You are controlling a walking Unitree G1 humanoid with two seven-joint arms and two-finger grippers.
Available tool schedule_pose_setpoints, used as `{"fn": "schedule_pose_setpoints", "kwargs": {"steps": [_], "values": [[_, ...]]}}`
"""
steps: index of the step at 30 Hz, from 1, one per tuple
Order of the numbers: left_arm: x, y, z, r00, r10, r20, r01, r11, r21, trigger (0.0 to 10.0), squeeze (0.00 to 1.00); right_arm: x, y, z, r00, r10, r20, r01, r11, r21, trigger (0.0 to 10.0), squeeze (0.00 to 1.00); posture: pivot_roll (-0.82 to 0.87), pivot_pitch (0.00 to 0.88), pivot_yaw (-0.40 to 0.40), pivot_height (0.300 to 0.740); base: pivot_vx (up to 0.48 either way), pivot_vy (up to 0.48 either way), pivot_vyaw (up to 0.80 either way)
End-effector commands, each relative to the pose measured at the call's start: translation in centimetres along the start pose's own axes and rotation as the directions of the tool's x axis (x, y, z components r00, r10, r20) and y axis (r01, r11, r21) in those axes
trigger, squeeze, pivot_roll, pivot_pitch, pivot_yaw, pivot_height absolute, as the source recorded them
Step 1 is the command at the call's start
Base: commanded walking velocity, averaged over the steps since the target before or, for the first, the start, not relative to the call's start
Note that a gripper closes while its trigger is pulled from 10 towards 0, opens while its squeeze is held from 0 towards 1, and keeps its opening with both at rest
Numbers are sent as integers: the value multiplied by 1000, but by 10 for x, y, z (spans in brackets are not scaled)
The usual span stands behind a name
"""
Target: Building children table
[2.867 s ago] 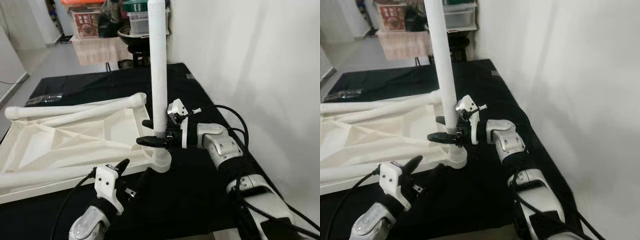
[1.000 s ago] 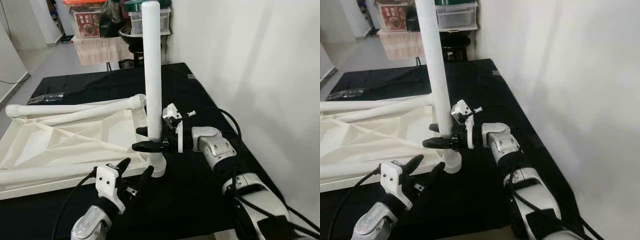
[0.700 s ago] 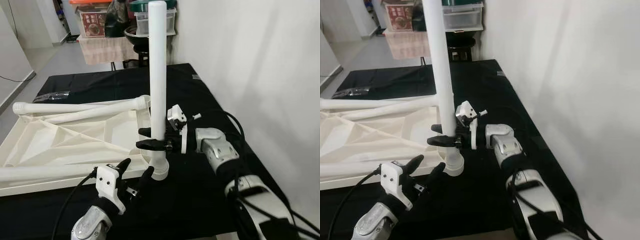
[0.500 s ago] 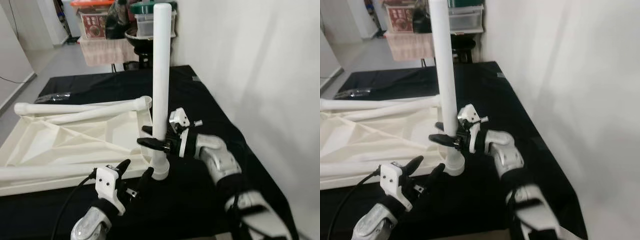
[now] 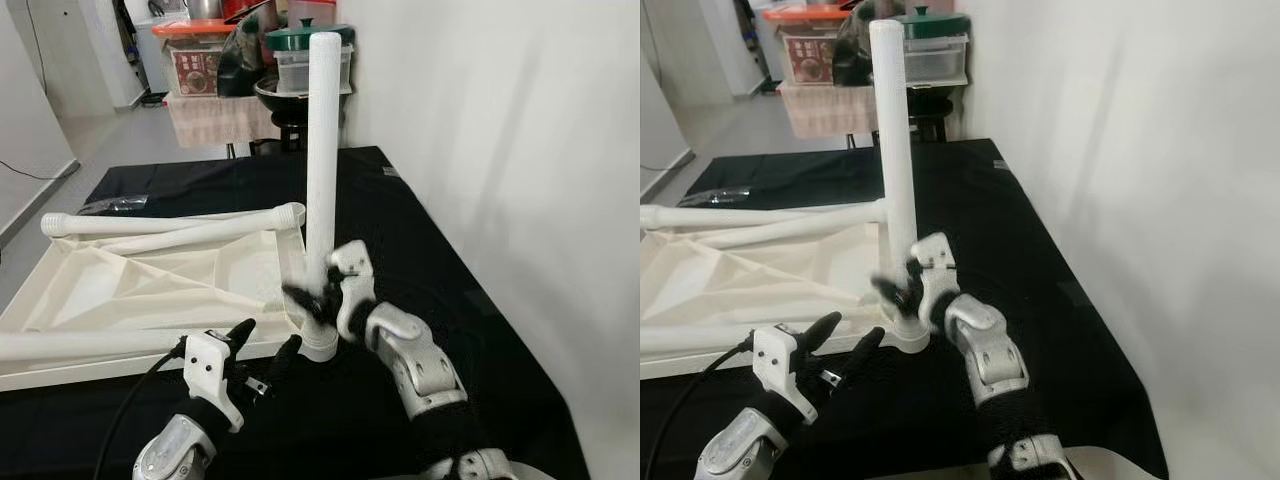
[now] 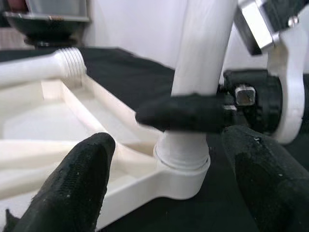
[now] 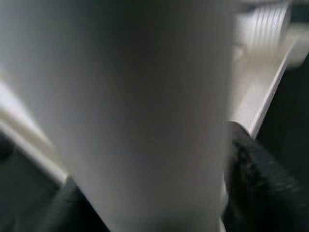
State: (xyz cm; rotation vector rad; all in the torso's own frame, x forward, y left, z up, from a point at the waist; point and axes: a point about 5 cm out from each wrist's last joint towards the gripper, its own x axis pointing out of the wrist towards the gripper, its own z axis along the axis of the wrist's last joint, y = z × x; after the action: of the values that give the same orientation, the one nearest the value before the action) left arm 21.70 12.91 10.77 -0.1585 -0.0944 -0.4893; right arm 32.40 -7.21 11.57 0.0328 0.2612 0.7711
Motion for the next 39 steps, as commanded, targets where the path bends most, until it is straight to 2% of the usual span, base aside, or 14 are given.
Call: {"fn": "schedule_pose_setpoints", "kwargs": {"steps": [1, 3, 4, 5, 7, 8, 13, 21, 22, 33, 35, 36, 38, 39], "values": [[0, 0, -1, 1000, 1, -9, -1, 1000, 7, 10000, 0, 3, 6, 12, 999, 45, 27, -45, 999, -9, 10000, 1000, 10, 0, 9, 740, 0, 0, 0], [0, 0, -1, 1000, 0, -9, 0, 1000, 5, 10000, 0, 4, 7, 23, 994, 99, 54, -97, 995, -37, 10000, 1000, 12, 0, 8, 740, 0, 0, 0], [1, 0, -2, 1000, -3, -9, 3, 1000, 1, 10000, 0, 5, 5, 46, 965, 241, 100, -231, 967, -108, 10000, 1000, 14, 0, 6, 740, 0, 0, 0], [2, 0, -2, 1000, -4, -9, 4, 1000, -1, 10000, 0, 5, 2, 55, 940, 328, 97, -313, 939, -142, 10000, 510, 14, 0, 5, 740, 0, 0, 0], [2, 0, -2, 1000, -4, -9, 4, 1000, -1, 10000, 0, 5, 0, 59, 922, 378, 90, -361, 919, -158, 10000, 510, 14, 0, 5, 740, 0, 0, 0], [2, 0, -3, 1000, -4, -10, 4, 1000, -2, 10000, 0, 5, -1, 60, 895, 442, 53, -425, 885, -190, 10000, 0, 18, 0, 2, 740, 0, 0, 0], [3, 0, -4, 1000, -1, -11, 1, 1000, -1, 10000, 0, 12, -2, 65, 802, 596, -31, -590, 785, -188, 10000, 0, 27, 0, -3, 740, 0, 0, 0], [4, -1, -4, 1000, 0, -10, 0, 1000, -3, 10000, 0, 21, 0, 71, 767, 642, -20, -638, 758, -139, 9098, 0, 43, 0, -10, 740, 0, 0, 0], [4, -1, -4, 1000, 0, -9, 0, 1000, -3, 10000, 0, 20, -2, 69, 771, 636, -28, -633, 761, -142, 0, 0, 44, 0, -11, 740, 0, 0, 0], [5, -2, -4, 1000, 1, -3, -1, 1000, -4, 10000, 0, 13, -23, 60, 861, 508, 35, -498, 855, -147, 0, 0, 32, 0, -17, 740, 0, 0, 0], [5, -2, -3, 1000, 4, -1, -4, 1000, -3, 10000, 0, 11, -28, 51, 924, 373, 81, -366, 927, -81, 0, 0, 27, 0, -18, 740, 0, 0, 0], [4, -1, -2, 1000, 5, 0, -5, 1000, -1, 10000, 0, 16, -30, 44, 978, 180, 101, -175, 983, -52, 0, 0, 8, 0, -16, 740, 0, 0, 0], [3, 0, -2, 1000, 6, 0, -6, 1000, 0, 10000, 0, 18, -32, 39, 993, 38, 112, -35, 999, -33, 0, 0, 8, 0, -16, 740, 0, 0, 0], [3, 0, -1, 1000, 6, 1, -6, 1000, 1, 10000, 0, 9, -32, 16, 982, -182, 56, 183, 983, -16, 0, 0, 3, 0, -17, 740, 0, 0, 0]]}}
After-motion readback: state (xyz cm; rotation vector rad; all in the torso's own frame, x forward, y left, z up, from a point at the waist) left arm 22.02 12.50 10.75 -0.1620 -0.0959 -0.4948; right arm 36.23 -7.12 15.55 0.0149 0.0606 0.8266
